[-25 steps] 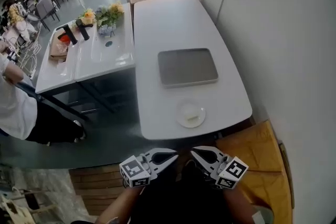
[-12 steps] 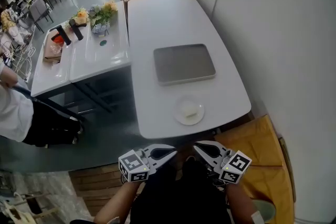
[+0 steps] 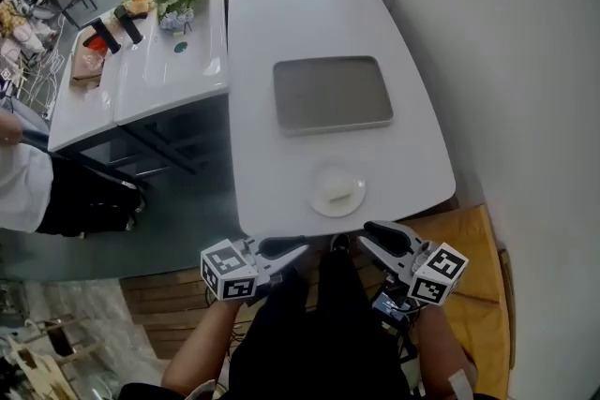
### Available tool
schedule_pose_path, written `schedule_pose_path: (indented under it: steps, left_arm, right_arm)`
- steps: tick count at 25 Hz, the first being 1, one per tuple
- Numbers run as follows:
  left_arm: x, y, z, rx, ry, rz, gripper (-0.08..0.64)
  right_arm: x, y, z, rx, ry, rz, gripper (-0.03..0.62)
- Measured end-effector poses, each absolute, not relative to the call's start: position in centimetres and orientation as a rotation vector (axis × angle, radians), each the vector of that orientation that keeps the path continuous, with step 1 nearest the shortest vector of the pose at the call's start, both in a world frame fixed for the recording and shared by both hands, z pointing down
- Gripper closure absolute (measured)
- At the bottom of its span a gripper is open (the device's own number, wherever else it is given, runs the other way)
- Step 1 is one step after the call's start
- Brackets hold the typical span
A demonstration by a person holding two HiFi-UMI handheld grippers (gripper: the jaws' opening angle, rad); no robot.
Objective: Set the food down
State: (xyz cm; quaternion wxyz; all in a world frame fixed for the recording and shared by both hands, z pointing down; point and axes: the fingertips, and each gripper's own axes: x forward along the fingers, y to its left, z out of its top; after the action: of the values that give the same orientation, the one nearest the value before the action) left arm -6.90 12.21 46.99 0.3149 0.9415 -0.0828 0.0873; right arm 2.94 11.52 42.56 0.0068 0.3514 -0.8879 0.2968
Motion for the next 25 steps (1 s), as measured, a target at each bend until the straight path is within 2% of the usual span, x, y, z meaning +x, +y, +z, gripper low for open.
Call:
schedule_pose_path:
  steps: [1,7,13,18,25]
  left_arm:
    - [-6.7,11.5,47.1,2.469,-0.24,0.221,0.526]
    - [-5.4,7.1,47.7,2.39,-0.375,0.179,0.461]
    - [-5.8,2.0,50.0,2.224,-0.567,0.227,0.4]
    - [-5.8,0.7,53.2,2.074,-0.594,0.412,0.385]
    - [-5.0,0.2,56.0,1.98,-0.655,0.575,0.387]
  right_arm:
    - [3.3,10.9,42.8,1.074,-2.777,0.941,0.49]
    - [5.2,6.8,44.6,0.97,-2.748,1.005,0.476]
    - [7.7,1.9,47.2,0.9,-2.636,1.207,0.453]
    - [9.2,-0.1,51.9,0.814,-2.446,1.352,0.414]
    - [9.7,-0.8,56.2,0.704,-2.272,1.444,0.413]
